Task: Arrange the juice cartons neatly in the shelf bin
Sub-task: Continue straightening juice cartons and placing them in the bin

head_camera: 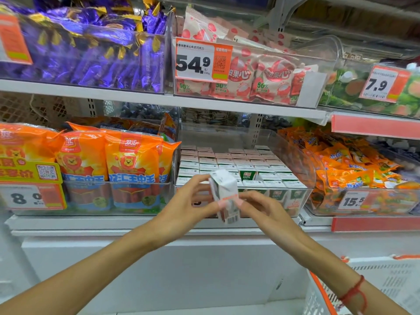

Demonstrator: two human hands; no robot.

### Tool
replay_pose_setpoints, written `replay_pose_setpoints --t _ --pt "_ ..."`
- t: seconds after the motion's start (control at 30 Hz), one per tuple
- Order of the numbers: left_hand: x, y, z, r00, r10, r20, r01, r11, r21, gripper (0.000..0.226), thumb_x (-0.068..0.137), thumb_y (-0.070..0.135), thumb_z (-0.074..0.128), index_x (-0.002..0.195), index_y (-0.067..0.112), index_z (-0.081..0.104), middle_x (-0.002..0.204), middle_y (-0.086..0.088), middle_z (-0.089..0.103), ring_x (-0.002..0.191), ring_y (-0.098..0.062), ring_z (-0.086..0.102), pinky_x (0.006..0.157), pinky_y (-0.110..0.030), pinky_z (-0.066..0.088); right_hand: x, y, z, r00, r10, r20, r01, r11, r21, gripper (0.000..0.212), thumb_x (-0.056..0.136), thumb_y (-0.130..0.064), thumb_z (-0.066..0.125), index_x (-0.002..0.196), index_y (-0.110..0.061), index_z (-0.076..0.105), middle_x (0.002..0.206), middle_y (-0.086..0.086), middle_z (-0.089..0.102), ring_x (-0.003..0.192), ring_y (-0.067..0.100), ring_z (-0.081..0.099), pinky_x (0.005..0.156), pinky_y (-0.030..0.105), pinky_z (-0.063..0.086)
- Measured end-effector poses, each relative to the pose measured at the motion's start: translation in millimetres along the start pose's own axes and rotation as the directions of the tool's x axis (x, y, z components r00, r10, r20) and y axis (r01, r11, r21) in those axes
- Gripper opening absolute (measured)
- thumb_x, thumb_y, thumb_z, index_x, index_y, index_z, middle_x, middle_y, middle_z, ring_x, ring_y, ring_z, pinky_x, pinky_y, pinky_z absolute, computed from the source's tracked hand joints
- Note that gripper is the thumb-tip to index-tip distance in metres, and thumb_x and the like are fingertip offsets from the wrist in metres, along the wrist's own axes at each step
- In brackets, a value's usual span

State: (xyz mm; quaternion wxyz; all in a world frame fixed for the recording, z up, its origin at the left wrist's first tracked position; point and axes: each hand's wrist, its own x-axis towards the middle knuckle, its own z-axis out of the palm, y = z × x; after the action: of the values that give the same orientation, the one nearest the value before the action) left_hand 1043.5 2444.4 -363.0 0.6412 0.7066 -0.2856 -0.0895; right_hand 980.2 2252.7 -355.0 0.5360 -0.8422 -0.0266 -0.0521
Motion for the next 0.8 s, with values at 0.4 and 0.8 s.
replay_pose_setpoints --t 0.4,0.8 --pt "-5 1 16 0.864 0.494 -0.102 -0.326 0.7 0.635 0.058 0.075 0.046 0.078 0.12 0.048 0.041 0.108 0.037 0.049 0.108 0.013 0.049 0.082 -0.002 0.044 -7 -4 2 0.987 -0.123 -0.099 0.142 0.968 0.208 0.04 0.08 -0.053 0.061 0.112 -0.032 0.071 0.098 -0.01 0.076 0.094 0.007 0.071 0.088 0.016 0.053" --pt "-3 -2 23 0.976 0.173 -0.129 -0.104 0.901 0.422 0.05 0.07 0.07 0.058 0.109 0.039 0.063 0.103 0.016 0.063 0.096 0.001 0.061 0.082 -0.028 0.054 -4 -5 -2 0.982 -0.166 -0.089 0.175 0.978 0.114 0.031 0.076 -0.051 0.066 0.091 -0.025 0.074 0.087 -0.002 0.077 0.088 0.011 0.072 0.086 0.032 0.058"
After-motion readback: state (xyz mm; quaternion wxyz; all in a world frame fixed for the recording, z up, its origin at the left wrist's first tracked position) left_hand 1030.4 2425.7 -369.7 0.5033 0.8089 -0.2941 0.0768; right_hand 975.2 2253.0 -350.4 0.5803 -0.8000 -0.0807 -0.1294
